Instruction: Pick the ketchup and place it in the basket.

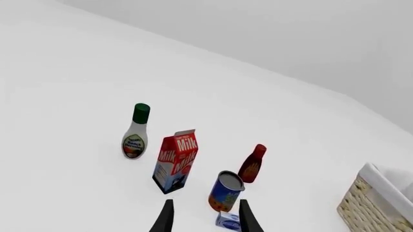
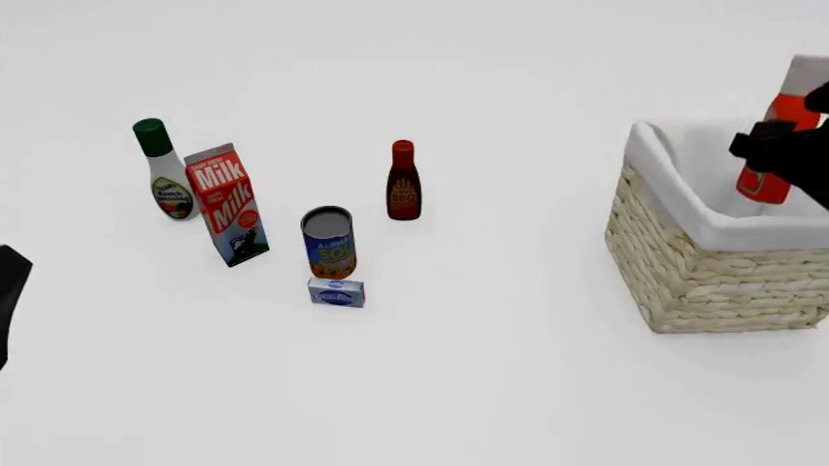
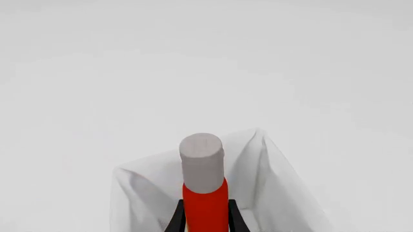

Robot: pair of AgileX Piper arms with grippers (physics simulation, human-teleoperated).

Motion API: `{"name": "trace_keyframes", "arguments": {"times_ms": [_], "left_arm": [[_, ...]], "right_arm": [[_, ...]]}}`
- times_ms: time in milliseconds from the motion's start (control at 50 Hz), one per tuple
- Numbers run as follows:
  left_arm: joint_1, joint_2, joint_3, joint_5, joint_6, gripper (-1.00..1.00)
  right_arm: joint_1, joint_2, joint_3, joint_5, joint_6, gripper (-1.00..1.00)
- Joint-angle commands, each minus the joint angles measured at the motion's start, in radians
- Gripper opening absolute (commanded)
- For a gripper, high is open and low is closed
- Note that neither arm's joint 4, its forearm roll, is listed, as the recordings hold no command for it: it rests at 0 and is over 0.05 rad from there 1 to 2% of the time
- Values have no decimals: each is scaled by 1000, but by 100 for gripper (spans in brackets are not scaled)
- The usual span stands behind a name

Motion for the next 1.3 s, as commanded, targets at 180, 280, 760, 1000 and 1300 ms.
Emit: {"name": "trace_keyframes", "arguments": {"times_ms": [180,280,760,1000,1300], "left_arm": [[1,-4,0,2,1,100],[2,-6,-1,4,1,100],[4,-17,0,12,-4,100],[4,-23,2,15,-9,100],[1,-31,3,18,-12,100]], "right_arm": [[-11,58,-1,-29,14,-100],[-16,72,2,-37,15,-100],[-28,102,17,-59,6,-100],[-29,85,17,-48,-15,100],[-23,17,29,-29,-19,100]]}}
